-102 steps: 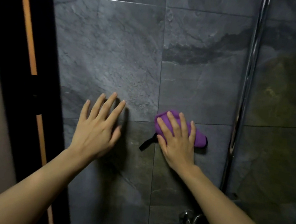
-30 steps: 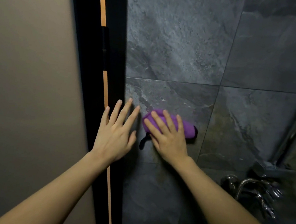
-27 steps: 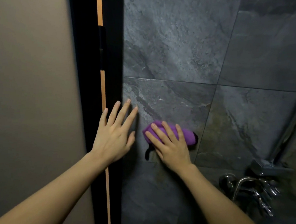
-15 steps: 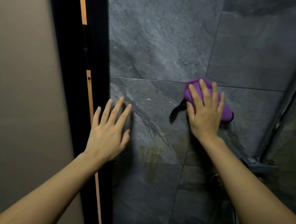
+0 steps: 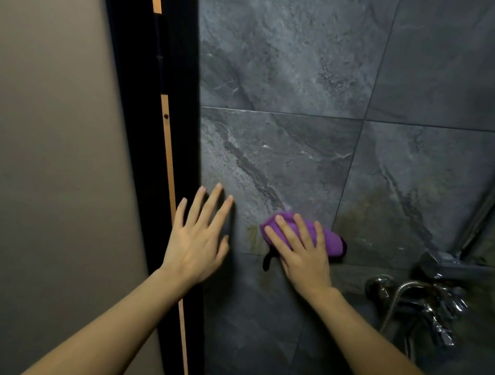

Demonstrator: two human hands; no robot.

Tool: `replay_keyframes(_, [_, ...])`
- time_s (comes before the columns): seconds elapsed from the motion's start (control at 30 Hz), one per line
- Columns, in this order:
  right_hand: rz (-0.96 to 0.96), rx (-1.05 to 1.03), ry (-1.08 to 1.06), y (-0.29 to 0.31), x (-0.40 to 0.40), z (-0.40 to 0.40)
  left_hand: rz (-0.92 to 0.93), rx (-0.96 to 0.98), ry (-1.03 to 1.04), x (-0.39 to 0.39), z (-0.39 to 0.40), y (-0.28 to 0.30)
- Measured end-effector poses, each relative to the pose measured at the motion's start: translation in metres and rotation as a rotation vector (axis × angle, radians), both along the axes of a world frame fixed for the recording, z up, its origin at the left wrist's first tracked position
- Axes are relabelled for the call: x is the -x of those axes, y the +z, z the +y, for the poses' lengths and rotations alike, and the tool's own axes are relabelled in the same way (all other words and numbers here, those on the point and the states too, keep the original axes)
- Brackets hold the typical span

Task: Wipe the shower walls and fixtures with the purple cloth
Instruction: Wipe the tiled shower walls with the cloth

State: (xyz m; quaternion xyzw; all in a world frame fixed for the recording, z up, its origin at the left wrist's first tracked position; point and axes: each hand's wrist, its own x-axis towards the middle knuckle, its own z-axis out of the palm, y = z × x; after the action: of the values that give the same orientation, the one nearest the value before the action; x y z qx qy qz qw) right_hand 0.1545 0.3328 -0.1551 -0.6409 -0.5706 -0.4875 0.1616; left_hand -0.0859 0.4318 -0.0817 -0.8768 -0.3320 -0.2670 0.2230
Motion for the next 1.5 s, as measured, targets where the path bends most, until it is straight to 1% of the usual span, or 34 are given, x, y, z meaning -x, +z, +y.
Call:
replay_keyframes(0.1, [0.041,-0.025,-0.029,-0.012,-0.012,-0.016,-0.005,0.012,0.007,0.006,0.002,-0.006])
replay_keyframes(0.17, [0.118,-0.080,-0.037,0.001,-0.011,-0.015,-0.018,0.009,0.007,0.010,0.003,-0.007])
replay_keyframes(0.27, [0.212,-0.159,-0.005,0.032,0.012,0.007,-0.046,0.034,0.017,0.015,0.003,-0.008])
replay_keyframes(0.37, [0.121,-0.113,0.057,0.042,0.041,0.031,-0.039,0.051,0.018,0.019,0.001,-0.014])
replay_keyframes(0.43, [0.029,-0.042,0.102,0.028,0.049,0.038,-0.044,0.058,0.014,0.023,0.001,-0.018])
replay_keyframes(0.53, [-0.088,0.083,0.118,-0.013,0.046,0.034,-0.064,0.084,0.017,0.029,0.001,-0.023])
replay_keyframes(0.63, [-0.124,0.158,0.076,-0.051,0.031,0.014,-0.058,0.102,0.019,0.034,0.001,-0.027])
replay_keyframes(0.73, [-0.089,0.172,0.032,-0.055,0.014,-0.004,-0.035,0.115,0.025,0.035,0.002,-0.030])
replay_keyframes(0.9, [0.136,-0.013,-0.010,-0.009,0.023,0.006,-0.008,0.140,0.031,0.028,-0.004,-0.040])
replay_keyframes(1.0, [0.130,-0.036,0.035,-0.006,0.030,0.017,-0.003,0.151,0.026,0.021,-0.011,-0.051])
replay_keyframes(1.07, [0.058,-0.014,0.071,-0.018,0.031,0.019,-0.007,0.161,0.026,0.021,-0.015,-0.056])
replay_keyframes(1.2, [-0.130,0.180,0.159,-0.072,0.017,0.010,0.042,0.163,0.030,0.016,-0.019,-0.068])
replay_keyframes(1.3, [-0.186,0.283,0.174,-0.109,-0.001,-0.008,0.101,0.161,0.026,0.009,-0.022,-0.076])
replay_keyframes(1.4, [-0.150,0.312,0.102,-0.122,-0.019,-0.029,0.117,0.157,0.044,0.003,-0.024,-0.076])
replay_keyframes(1.5, [0.028,0.196,0.052,-0.105,-0.023,-0.038,0.107,0.143,0.051,-0.001,-0.028,-0.074])
